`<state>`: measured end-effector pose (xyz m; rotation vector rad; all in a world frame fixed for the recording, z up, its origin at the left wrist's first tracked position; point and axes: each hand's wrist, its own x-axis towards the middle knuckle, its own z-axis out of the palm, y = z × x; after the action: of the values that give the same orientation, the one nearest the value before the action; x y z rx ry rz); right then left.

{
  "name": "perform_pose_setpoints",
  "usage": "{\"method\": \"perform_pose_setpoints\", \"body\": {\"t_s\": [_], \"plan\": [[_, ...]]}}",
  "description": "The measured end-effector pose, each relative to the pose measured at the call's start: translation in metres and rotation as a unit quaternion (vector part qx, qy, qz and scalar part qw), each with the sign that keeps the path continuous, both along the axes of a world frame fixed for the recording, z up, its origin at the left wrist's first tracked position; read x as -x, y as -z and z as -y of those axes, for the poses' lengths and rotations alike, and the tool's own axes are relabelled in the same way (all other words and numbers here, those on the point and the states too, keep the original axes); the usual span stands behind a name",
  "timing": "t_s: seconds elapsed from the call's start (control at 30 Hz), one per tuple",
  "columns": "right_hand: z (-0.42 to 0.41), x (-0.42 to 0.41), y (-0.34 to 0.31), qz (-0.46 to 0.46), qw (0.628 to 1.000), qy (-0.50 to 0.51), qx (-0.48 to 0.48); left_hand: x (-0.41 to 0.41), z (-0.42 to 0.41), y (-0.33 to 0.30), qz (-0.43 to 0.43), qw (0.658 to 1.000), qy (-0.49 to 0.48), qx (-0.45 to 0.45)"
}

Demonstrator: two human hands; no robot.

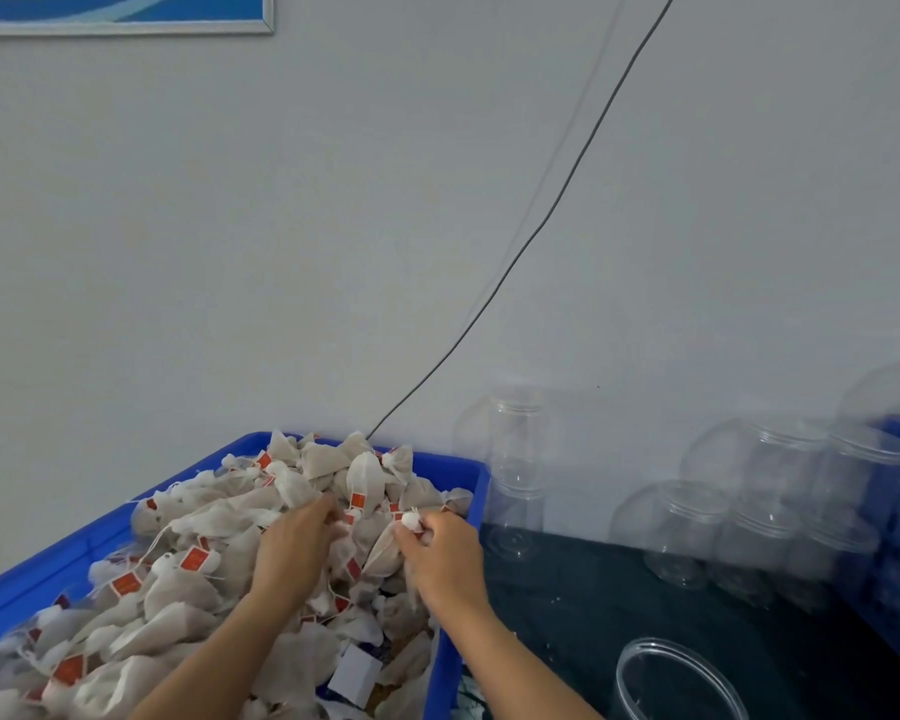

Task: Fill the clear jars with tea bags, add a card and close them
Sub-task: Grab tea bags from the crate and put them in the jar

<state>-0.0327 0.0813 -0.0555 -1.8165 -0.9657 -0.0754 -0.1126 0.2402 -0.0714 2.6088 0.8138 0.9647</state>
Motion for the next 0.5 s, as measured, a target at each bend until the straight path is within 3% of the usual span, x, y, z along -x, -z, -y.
{"method": "perform_pose_setpoints", "body": {"t_s": [0.07,0.17,0.3,0.4,0.5], "plan": [[0.000,0.001,-0.003,0.000,1.000,-0.017,0.000,0.001,0.004,-0.016,0.125,0.987,0.011,0.099],[-0.001,0.000,-0.003,-0.027,0.999,-0.023,-0.017,-0.003,0.011,-0.048,0.195,0.962,0.061,0.183],[-0.002,0.002,-0.003,-0.076,0.997,-0.017,-0.006,-0.008,0.024,-0.068,0.139,0.960,0.135,0.204],[-0.001,0.003,-0.006,-0.120,0.991,-0.025,-0.062,-0.010,0.032,-0.066,0.078,0.969,0.159,0.172],[-0.001,0.003,-0.007,-0.110,0.993,-0.039,-0.032,-0.013,0.038,-0.063,0.015,0.965,0.201,0.165]]}}
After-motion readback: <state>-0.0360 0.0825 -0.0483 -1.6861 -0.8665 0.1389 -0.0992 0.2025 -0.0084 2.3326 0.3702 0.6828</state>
